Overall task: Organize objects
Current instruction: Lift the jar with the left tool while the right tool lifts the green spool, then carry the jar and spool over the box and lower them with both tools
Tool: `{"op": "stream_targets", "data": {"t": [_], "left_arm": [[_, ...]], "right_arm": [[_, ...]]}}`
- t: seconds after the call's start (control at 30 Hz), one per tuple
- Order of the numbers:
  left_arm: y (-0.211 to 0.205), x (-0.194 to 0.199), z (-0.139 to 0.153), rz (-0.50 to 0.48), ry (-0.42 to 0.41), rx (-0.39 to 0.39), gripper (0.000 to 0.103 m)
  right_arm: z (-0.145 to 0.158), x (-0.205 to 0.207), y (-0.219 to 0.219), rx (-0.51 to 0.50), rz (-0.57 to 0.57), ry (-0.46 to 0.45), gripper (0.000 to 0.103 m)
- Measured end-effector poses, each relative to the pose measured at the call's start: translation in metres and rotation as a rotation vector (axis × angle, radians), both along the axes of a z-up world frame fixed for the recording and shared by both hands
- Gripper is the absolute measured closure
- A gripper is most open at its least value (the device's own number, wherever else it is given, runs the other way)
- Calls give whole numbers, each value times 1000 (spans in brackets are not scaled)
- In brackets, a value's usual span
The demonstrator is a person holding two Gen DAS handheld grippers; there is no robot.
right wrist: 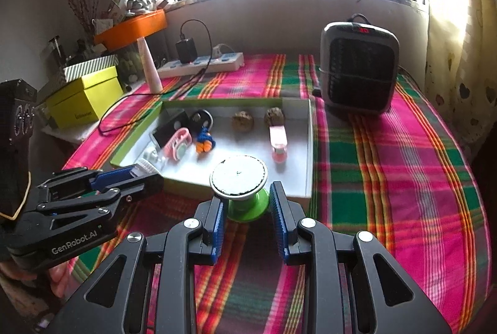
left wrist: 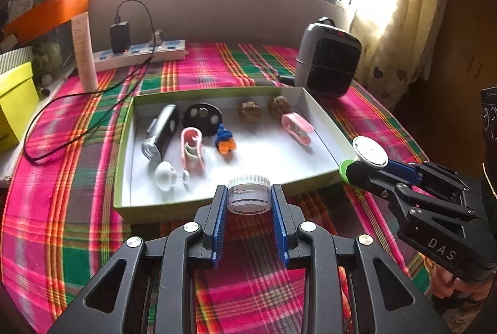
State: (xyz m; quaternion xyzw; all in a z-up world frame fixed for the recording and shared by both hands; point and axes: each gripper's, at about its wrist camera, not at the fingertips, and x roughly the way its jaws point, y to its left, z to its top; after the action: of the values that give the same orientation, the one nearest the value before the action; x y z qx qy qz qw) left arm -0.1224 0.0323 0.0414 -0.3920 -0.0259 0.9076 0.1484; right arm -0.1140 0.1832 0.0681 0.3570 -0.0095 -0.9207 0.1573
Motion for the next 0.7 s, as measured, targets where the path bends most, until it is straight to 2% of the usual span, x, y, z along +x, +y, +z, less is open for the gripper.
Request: {"op": "stream_targets", "data": {"t": [0.7], "left_arm": [[-9, -47, -13, 46, -34, -23, 78]], "right_arm": [[-11, -64, -9, -45, 12, -50, 74]]}}
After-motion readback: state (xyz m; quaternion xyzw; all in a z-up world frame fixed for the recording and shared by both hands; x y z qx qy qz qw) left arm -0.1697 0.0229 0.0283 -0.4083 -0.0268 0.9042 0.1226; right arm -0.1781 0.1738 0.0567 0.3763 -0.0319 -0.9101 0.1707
